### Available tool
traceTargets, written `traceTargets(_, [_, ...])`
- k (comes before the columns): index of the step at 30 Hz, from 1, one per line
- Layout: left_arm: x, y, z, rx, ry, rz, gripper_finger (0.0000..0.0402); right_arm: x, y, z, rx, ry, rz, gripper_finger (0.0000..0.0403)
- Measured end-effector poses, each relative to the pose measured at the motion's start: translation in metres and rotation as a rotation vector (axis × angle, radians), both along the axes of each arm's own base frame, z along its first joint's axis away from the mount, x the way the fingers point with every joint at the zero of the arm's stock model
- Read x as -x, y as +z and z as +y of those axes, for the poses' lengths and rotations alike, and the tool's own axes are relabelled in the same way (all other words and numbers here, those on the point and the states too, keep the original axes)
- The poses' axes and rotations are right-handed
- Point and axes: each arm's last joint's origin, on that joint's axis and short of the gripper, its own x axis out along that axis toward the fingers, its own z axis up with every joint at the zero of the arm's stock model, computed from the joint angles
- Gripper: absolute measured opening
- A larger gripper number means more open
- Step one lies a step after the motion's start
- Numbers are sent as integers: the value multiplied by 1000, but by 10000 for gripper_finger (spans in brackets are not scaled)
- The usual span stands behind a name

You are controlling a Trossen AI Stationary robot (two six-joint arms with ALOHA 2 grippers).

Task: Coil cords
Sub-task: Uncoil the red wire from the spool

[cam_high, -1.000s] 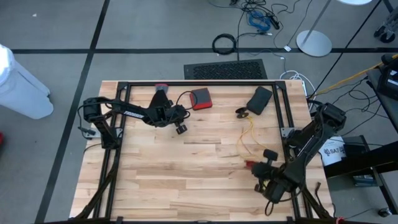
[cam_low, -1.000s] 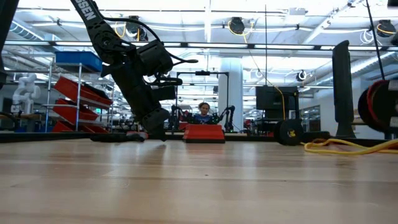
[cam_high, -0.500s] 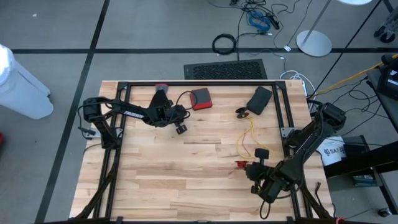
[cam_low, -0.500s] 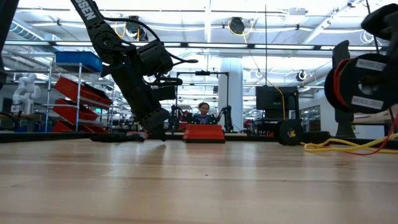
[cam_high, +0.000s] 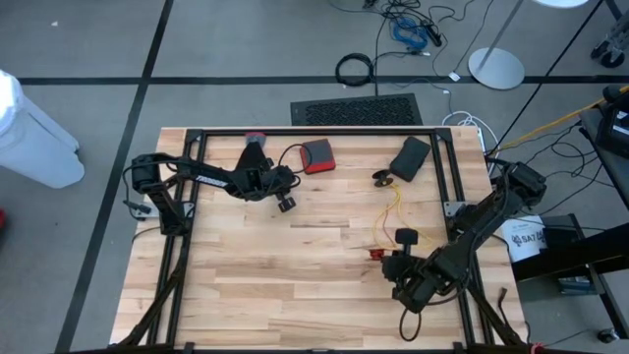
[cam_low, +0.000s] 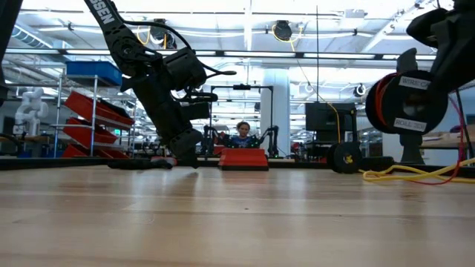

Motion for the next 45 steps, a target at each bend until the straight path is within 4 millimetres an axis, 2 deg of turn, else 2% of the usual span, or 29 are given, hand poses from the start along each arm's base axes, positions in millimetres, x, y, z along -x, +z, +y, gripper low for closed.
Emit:
traceTargets(11, [-8,6,2,-43,-54,-81,71,-10,2,-4,36,44,-25,0])
traceTargets(18, [-32,32,-6,94,-358,-490,71,-17,2,-12,72,70,-9,0])
traceTargets(24, [-45,57,-23,65,-537,-746,71,-24,3,-16,90,98,-15,0])
traceTargets(39, [-53,65,-83,68,-736,-814,71,-54,10,-37,161,172,-78,0])
traceTargets(45, [-54,65,-99,36,-783,-809,94,-67,25,-44,192,197,-109,0])
